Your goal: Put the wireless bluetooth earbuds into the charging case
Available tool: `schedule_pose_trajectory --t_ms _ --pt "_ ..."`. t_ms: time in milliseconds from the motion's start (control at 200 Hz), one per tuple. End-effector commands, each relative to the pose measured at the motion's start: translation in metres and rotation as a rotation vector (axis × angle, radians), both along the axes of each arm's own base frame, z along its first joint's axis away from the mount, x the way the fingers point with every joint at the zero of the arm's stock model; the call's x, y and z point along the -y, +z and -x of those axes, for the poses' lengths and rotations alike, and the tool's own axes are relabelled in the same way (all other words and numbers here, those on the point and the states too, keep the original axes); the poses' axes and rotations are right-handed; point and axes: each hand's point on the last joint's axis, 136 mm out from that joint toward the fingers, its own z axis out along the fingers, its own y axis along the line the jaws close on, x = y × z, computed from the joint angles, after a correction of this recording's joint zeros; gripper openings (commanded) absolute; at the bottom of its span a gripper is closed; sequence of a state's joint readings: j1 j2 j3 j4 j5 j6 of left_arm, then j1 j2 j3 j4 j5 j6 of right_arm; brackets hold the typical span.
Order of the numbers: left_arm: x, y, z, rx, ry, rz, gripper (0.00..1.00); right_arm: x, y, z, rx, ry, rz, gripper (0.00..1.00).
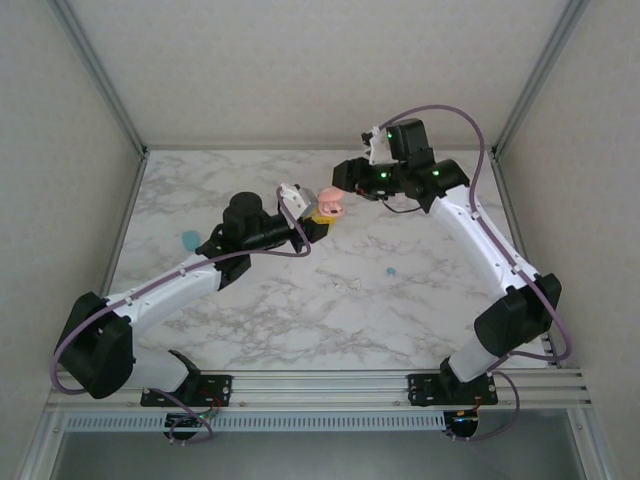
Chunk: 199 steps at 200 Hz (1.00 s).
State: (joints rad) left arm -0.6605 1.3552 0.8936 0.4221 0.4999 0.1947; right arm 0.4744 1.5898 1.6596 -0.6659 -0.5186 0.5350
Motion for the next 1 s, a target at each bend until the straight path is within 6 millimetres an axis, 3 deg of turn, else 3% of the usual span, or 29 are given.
schedule_pose_trajectory --t_ms 0,140,300,506,991 --pt "0.0 0.031 0.003 0.061 0.002 0.067 0.14 -0.006 0.013 0.032 -0.008 0.121 -0.07 0.47" --pt "0.001 0.038 0.001 0.073 0.009 0.089 0.14 0.002 0.019 0.049 0.01 0.129 -0.116 0.48" --pt "0.004 0.043 0.002 0.072 -0.018 0.107 0.14 0.013 0.012 0.048 -0.059 0.099 -0.223 0.53" --pt "0.007 0.051 0.006 0.068 -0.047 0.14 0.15 0.003 0.015 0.051 -0.163 0.195 -0.388 0.57" --pt "0.008 0.054 0.002 0.088 -0.041 0.134 0.15 -0.007 0.008 0.057 -0.313 0.269 -0.486 0.43"
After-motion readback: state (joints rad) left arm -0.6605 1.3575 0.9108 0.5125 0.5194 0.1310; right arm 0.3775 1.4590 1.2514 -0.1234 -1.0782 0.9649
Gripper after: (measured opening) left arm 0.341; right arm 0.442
